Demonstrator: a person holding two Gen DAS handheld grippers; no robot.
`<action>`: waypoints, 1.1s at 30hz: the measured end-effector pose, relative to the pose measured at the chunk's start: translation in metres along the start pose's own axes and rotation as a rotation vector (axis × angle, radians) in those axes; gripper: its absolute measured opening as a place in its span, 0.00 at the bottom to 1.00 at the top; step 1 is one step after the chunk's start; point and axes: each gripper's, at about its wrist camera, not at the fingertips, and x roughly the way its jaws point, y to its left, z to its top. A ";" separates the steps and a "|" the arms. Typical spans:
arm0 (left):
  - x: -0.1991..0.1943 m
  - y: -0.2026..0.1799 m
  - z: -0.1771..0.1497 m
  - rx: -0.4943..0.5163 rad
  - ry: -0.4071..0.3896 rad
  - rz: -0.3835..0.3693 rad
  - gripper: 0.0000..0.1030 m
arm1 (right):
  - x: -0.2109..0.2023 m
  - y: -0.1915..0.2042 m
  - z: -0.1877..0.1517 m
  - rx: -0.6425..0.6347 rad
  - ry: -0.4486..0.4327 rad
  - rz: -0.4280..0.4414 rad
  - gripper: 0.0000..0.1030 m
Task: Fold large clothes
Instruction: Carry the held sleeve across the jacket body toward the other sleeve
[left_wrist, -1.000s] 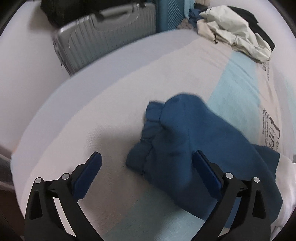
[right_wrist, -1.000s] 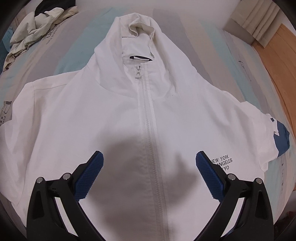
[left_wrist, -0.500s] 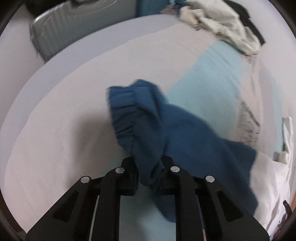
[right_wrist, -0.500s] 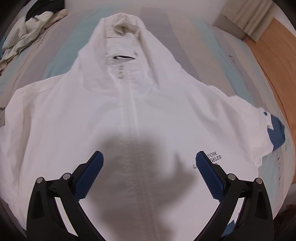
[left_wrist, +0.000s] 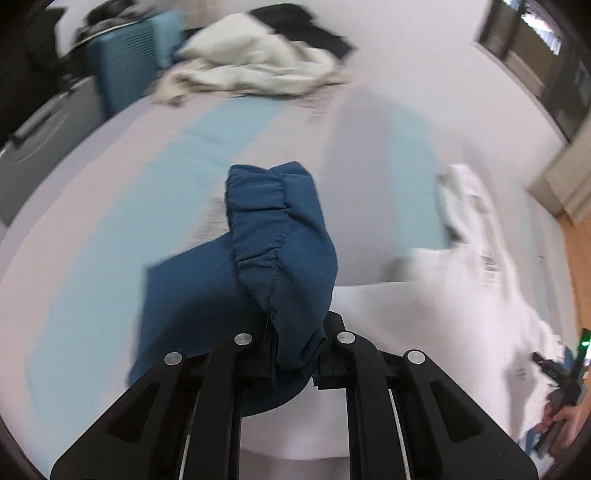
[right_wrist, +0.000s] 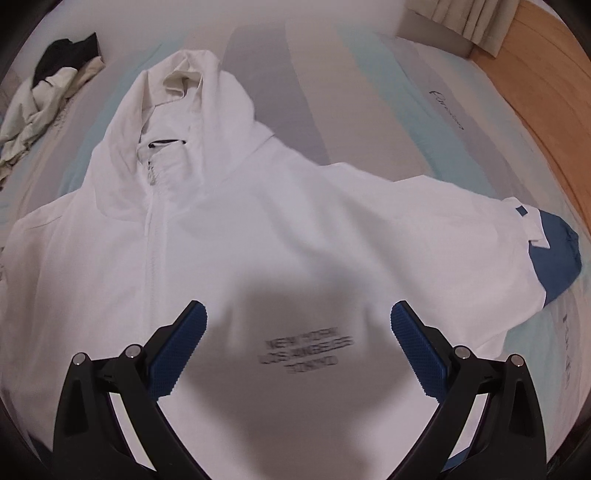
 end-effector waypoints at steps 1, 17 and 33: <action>0.002 -0.021 0.000 0.008 -0.003 -0.014 0.10 | -0.001 -0.013 0.000 0.000 0.002 0.014 0.93; 0.070 -0.435 -0.113 0.281 0.049 -0.271 0.11 | 0.024 -0.202 -0.009 0.093 0.072 0.197 0.93; 0.126 -0.557 -0.209 0.574 0.122 -0.189 0.27 | 0.036 -0.286 -0.039 0.184 0.069 0.175 0.93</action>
